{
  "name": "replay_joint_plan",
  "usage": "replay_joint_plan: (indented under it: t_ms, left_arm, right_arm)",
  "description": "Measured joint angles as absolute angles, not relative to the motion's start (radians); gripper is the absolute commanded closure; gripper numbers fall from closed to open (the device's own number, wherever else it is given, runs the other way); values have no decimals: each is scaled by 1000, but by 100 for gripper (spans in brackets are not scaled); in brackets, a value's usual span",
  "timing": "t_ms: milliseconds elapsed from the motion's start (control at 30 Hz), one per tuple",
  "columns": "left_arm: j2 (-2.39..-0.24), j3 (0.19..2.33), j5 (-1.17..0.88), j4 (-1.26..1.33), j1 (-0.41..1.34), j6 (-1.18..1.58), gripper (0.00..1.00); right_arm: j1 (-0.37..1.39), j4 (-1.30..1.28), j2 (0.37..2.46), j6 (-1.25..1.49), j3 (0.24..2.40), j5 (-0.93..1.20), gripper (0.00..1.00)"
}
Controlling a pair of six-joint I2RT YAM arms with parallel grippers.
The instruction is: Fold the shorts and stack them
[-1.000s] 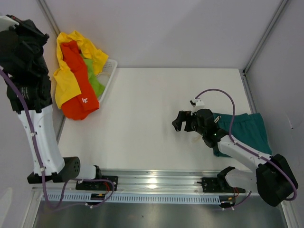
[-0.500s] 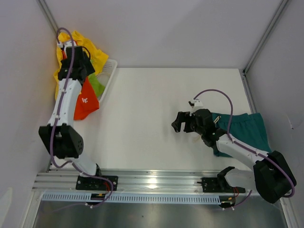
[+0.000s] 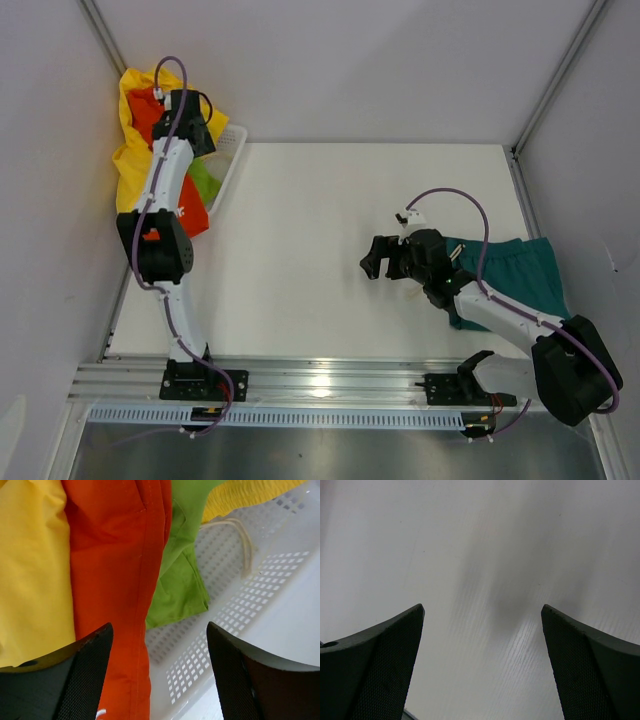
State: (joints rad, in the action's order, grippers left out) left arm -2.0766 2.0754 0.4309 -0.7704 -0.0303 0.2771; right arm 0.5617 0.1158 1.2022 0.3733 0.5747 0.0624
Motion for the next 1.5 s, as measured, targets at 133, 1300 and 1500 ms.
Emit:
replay_joint_plan:
  t_ms: [133, 1300, 1500]
  left_arm:
    - [-2174, 2156, 444, -825, -44, 278, 24]
    - [-1946, 2088, 379, -825, -116, 277, 100]
    - [-1996, 2067, 330, -871, -97, 259, 67]
  right_arm:
    - [562, 116, 1206, 373, 575, 65, 1]
    - [562, 117, 1207, 373, 576, 64, 0]
    - [562, 116, 1207, 373, 576, 65, 1]
